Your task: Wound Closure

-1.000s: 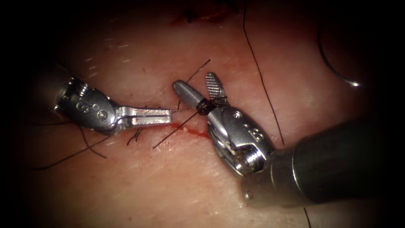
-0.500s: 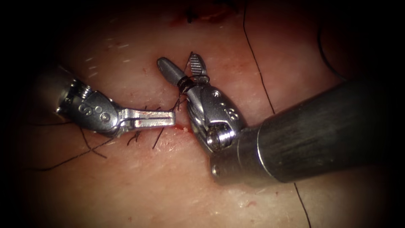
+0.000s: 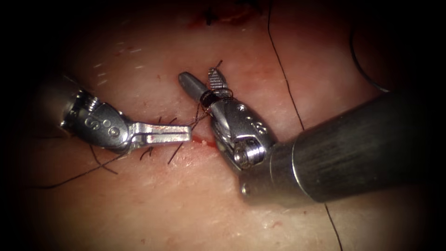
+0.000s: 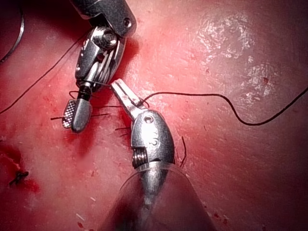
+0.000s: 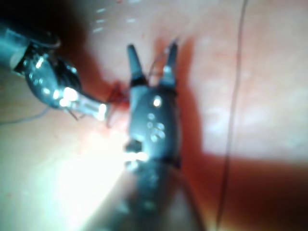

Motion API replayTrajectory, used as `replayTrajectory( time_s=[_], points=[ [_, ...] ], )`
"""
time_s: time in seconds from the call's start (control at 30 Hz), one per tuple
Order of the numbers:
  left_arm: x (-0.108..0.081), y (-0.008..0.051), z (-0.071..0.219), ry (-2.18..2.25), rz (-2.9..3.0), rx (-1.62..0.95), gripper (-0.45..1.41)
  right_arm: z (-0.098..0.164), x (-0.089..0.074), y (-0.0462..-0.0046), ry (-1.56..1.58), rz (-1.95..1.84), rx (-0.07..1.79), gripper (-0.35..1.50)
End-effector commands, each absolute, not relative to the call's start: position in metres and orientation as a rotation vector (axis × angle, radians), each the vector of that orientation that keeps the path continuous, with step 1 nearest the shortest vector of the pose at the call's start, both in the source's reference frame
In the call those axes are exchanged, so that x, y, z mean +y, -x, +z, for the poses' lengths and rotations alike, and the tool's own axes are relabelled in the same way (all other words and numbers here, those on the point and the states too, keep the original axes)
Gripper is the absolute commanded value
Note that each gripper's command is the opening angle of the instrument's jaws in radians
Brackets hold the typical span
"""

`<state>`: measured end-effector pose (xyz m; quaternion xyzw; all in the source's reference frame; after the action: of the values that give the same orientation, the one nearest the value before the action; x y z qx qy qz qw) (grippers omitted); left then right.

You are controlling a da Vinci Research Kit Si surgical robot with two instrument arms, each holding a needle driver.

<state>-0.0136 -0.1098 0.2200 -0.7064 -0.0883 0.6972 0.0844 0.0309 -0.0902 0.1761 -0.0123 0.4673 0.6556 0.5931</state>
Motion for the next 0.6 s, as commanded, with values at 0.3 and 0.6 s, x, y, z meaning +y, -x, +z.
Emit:
replayTrajectory(
  time_s=[0.3, 0.6],
  points=[
    [-0.1109, 0.0133, 0.2200, 2.106, 2.074, -0.270, -0.45, 0.1732, -0.0909, -0.0301, 0.001, 1.433, 1.126, -0.35],
    [-0.1077, 0.0109, 0.2220, 2.041, 2.094, -0.232, -0.45, 0.1714, -0.0942, -0.0325, 0.026, 1.358, 1.140, -0.35]
  ],
)
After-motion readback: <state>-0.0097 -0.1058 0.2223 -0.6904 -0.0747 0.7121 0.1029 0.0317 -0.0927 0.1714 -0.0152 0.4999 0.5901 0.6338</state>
